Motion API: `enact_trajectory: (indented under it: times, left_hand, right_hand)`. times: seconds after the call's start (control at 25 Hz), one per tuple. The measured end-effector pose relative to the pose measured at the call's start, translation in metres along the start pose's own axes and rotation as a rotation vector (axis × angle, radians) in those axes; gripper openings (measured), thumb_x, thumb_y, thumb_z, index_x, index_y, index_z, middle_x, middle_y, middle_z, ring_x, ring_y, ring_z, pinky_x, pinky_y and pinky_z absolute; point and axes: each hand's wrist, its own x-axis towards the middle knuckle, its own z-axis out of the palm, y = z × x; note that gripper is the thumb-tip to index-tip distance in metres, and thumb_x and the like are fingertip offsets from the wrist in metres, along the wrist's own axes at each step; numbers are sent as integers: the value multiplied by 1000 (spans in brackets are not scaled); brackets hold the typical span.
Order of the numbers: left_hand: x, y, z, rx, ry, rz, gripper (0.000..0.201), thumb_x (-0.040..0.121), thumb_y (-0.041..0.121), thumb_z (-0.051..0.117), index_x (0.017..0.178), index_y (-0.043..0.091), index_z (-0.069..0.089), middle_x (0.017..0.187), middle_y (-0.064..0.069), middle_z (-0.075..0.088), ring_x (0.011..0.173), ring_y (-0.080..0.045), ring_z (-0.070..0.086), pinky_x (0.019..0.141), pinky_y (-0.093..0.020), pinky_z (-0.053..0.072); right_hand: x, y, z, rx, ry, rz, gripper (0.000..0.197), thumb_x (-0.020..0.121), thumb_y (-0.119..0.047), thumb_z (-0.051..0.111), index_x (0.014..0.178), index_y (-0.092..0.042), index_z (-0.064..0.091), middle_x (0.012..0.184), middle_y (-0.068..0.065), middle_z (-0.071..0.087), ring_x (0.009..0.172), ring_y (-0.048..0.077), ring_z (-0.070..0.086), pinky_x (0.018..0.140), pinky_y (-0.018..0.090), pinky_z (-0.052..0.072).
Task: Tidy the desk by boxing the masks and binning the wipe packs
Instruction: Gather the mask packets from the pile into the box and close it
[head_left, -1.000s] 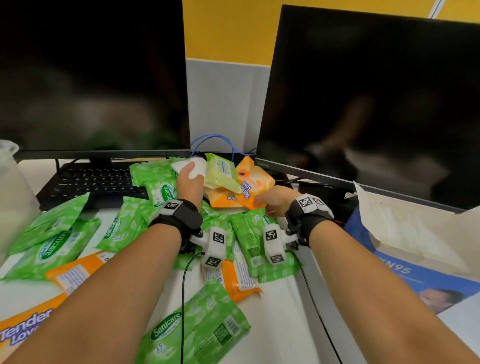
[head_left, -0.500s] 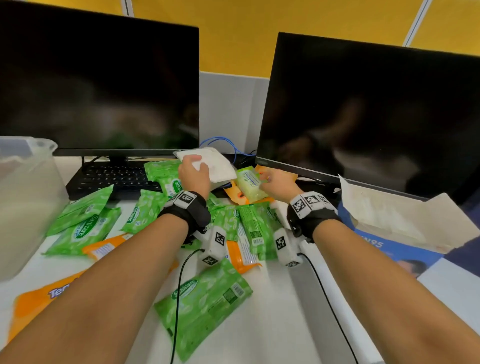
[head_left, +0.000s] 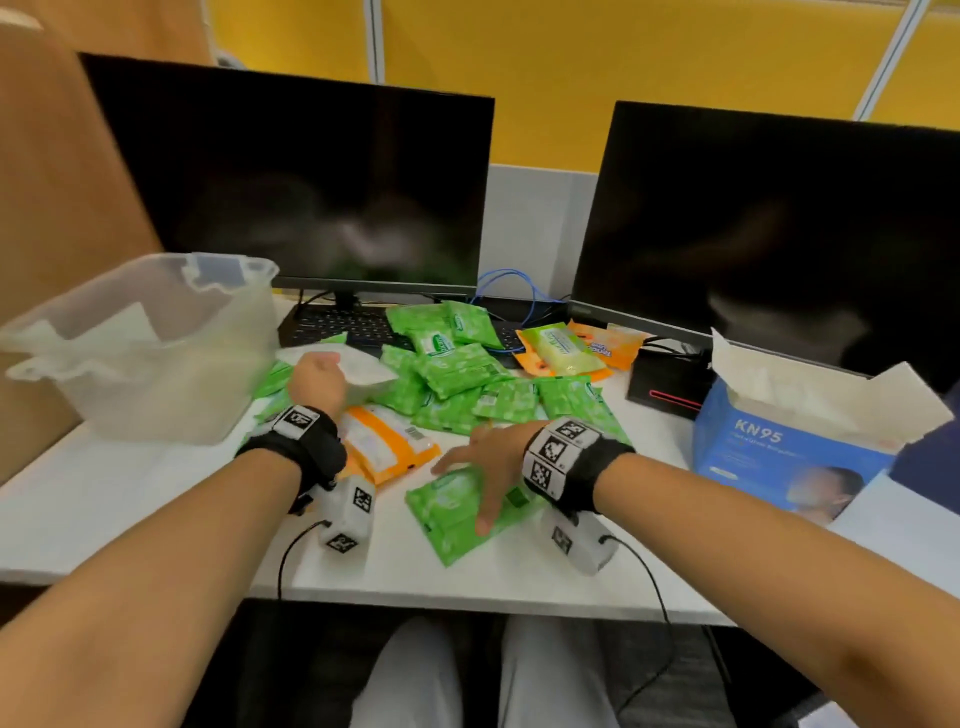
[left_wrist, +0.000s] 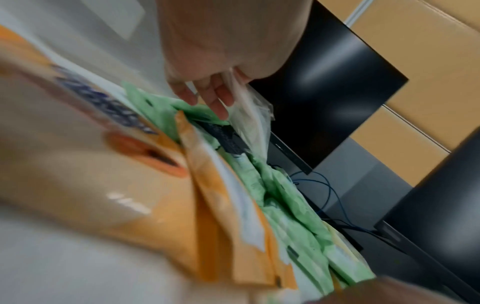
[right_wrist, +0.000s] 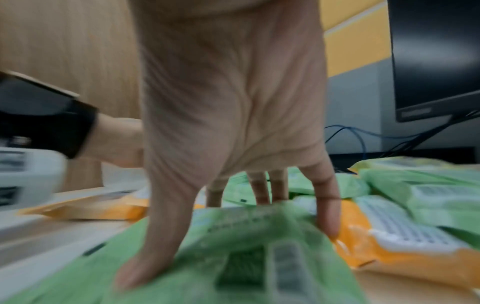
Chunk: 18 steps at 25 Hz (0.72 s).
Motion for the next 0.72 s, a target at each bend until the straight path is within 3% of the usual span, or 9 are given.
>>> enact_trajectory:
  times: [0.08,0.2,0.28,0.36,0.44,0.52,0.6,0.64,0.72]
  left_hand:
    - [-6,-10,-14,9,91,-68,34,97,9,37,124,3,58,129,-24,55,120,-39,50,100,-39,37]
    - [-23,-24,-21,34,149,-172,34,95,14,38,126,14,52,127,-22,54,114,-41,52,103,-45,38]
    - [-28,-39,-14,-50,96,-244,36,92,21,37,127,22,46,126,-19,56,110,-40,56,98,-50,43]
    - [-36,-44,-3,-103,69,-272,35,94,23,35,128,26,42,121,-14,59,104,-36,58,93,-48,49]
    - [-45,-34,8,-206,61,-216,34,99,14,35,131,18,45,120,-5,55,103,-27,54,88,-32,47]
    - [-56,-20,15,-287,9,-108,34,97,4,38,128,9,52,119,-2,52,104,-21,50,80,-20,41]
    - [-62,-9,21,-298,26,-2,33,93,0,42,117,13,61,117,-5,58,105,-25,55,82,-24,45]
    - [-63,-4,25,-298,9,53,32,91,1,44,111,18,63,116,-5,61,105,-28,58,86,-31,49]
    - [-69,12,34,-261,-107,213,34,89,-1,43,105,20,64,116,-5,64,105,-28,59,89,-35,49]
  right_hand:
    - [8,8,-2,40,163,96,76,75,-54,72,139,-27,42,139,10,43,131,31,42,99,42,39]
    - [18,17,-10,-62,293,280,69,76,-62,66,132,-25,48,133,8,47,128,31,42,100,48,40]
    - [27,7,-15,-133,338,335,77,76,-55,70,139,-23,39,137,10,43,129,34,41,101,51,41]
    - [35,-5,-19,-81,308,244,92,73,-46,77,148,-30,24,147,13,32,132,39,38,101,53,42]
    - [42,-12,-19,1,179,122,106,70,-50,78,150,-41,8,157,13,14,137,43,33,104,53,38]
    - [44,-12,-15,-28,175,89,104,74,-48,75,151,-40,6,157,14,14,135,42,37,104,51,39]
    - [43,-3,-16,-6,286,110,88,81,-35,72,151,-35,18,148,14,32,129,38,44,100,46,43]
    - [40,2,-18,68,348,109,77,85,-28,68,150,-31,26,145,13,39,128,34,46,101,43,43]
    - [34,21,-23,338,493,113,64,89,-15,61,147,-21,35,141,11,47,128,28,47,103,36,41]
